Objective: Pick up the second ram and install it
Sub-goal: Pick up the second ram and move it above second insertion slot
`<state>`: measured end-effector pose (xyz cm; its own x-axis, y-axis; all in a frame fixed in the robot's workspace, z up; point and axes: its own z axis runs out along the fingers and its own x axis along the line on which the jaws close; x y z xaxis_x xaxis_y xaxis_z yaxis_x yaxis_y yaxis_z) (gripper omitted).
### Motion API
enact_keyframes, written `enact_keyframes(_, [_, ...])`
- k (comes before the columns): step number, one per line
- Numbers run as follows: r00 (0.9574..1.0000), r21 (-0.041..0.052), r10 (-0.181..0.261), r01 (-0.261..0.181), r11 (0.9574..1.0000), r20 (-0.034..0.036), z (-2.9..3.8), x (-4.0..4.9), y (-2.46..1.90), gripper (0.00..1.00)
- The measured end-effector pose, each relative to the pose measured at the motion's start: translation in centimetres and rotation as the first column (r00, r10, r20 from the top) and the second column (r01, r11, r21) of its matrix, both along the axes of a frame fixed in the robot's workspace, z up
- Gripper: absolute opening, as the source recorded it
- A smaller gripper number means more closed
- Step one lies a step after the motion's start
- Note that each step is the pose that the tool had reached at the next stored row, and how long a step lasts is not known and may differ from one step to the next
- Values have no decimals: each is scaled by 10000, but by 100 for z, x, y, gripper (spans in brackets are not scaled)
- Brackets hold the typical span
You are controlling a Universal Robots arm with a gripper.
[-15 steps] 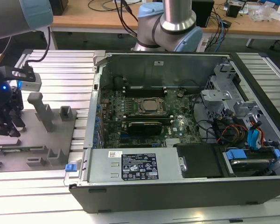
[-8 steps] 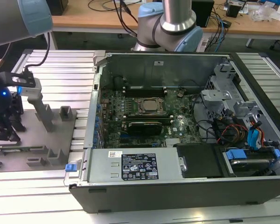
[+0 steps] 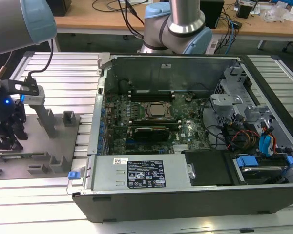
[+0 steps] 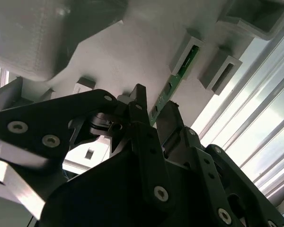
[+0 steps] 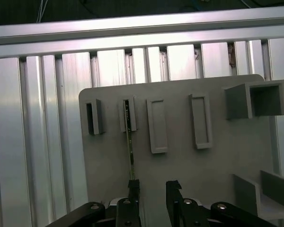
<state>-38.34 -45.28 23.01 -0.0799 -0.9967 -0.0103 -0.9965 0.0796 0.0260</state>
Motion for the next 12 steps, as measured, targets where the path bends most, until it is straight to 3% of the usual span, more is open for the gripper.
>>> enact_keyframes(2, [10000, -2, 1, -1, 10000, -3, -18, 0, -7, 36])
enact_keyframes(5, [10000, -1, 29, -29, 10000, -1, -55, -7, -100, 36])
enact_keyframes(7, [9998, 0, 185, -185, 9998, 0, -82, -16, -125, 36])
enact_keyframes(9, [9993, -1, 363, -363, 9993, 0, -159, -99, -132, 36])
enact_keyframes(12, [9993, -1, 371, -371, 9993, -1, -224, -114, -133, 36])
